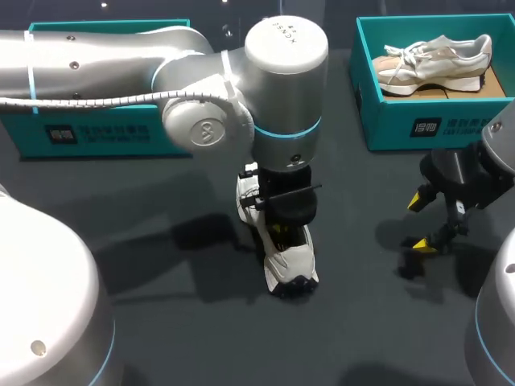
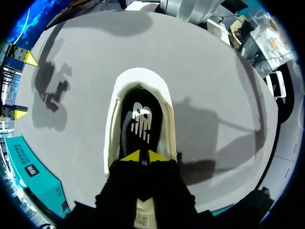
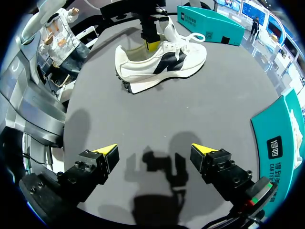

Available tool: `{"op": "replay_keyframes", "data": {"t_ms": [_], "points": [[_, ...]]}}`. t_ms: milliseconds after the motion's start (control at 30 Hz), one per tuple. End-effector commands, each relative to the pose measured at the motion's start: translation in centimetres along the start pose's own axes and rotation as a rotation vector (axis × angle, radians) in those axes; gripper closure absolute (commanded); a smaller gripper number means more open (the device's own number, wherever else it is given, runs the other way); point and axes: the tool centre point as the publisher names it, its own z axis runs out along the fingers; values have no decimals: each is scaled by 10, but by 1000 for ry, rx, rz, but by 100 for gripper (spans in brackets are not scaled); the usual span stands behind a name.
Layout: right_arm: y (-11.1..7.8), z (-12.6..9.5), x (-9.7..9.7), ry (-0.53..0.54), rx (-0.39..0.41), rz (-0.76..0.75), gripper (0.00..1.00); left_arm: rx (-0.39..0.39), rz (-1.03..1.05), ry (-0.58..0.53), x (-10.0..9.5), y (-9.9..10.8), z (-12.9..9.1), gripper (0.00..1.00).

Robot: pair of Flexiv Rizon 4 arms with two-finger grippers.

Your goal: Take the shoe out of the shoebox, open the shoe tongue, remove and reinsert the insole, then place the shoe into the shoebox

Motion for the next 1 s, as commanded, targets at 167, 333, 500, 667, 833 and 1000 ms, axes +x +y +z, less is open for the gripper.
{"op": "replay_keyframes", "data": {"t_ms": [167,333,500,667,833,1000], "points": [[0,0,1,-2,2,0,0,4,19,25,-9,3,4,76],[0,0,1,-2,2,0,0,-7,29,28,-13,5,3,71],[0,0,1,-2,2,0,0,-11,36,33,-15,9,4,64],[0,0,1,-2,2,0,0,-14,34,34,-13,9,2,62],[0,0,1,-2,2,0,0,-21,29,33,-8,10,-1,51],[0,0,1,-2,2,0,0,-19,24,33,-5,13,-2,12]]}}
